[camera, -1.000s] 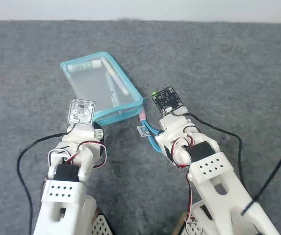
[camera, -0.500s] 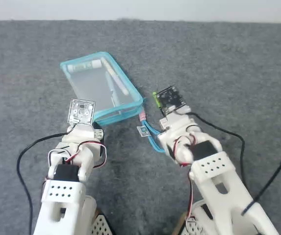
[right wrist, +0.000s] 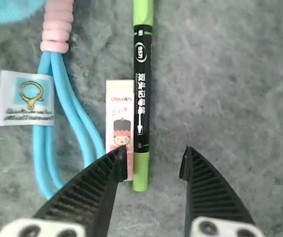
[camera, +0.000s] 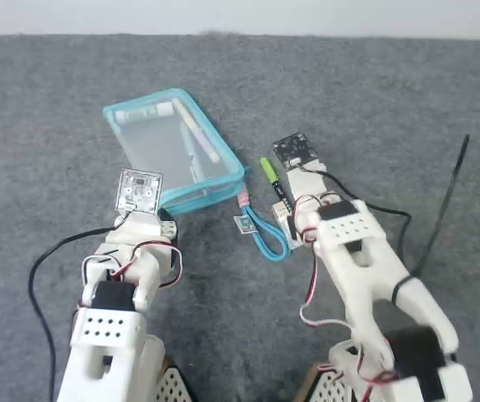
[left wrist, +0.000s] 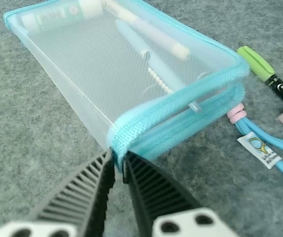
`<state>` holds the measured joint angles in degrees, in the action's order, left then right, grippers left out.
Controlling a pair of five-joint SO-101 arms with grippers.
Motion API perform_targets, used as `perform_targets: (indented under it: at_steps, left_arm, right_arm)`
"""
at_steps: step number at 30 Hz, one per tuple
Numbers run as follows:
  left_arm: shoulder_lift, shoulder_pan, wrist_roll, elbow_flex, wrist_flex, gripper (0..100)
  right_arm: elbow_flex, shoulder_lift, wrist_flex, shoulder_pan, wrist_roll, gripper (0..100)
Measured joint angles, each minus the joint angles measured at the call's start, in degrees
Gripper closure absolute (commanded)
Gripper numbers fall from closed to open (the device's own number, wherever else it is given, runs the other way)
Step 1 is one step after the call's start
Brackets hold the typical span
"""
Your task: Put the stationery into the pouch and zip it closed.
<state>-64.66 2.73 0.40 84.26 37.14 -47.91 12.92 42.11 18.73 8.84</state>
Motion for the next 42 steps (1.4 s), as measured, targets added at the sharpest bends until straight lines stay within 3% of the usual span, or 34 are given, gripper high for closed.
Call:
perform_targets:
  at_steps: [15,21,31,42]
  left_arm:
    - [0.0,0.0,0.0,0.0,-0.1,99]
    - [0.0,0.0,0.0,0.0,-0.1,99]
    - [0.0,1.3,0.0,0.0,-0.1,99]
    - [0.0,2.5,0.0,0.0,-0.1,99]
  right_arm:
    - [2.5,-6.8,-0.1,1.7,0.2,82.7]
    - [2.6,-9.6,-0.3,1.8,0.2,94.7]
    - [7.0,-12.9,1.8,1.7,0.3,99.1]
    - [6.9,1.9,13.6,-4.5,-0.8,99.1]
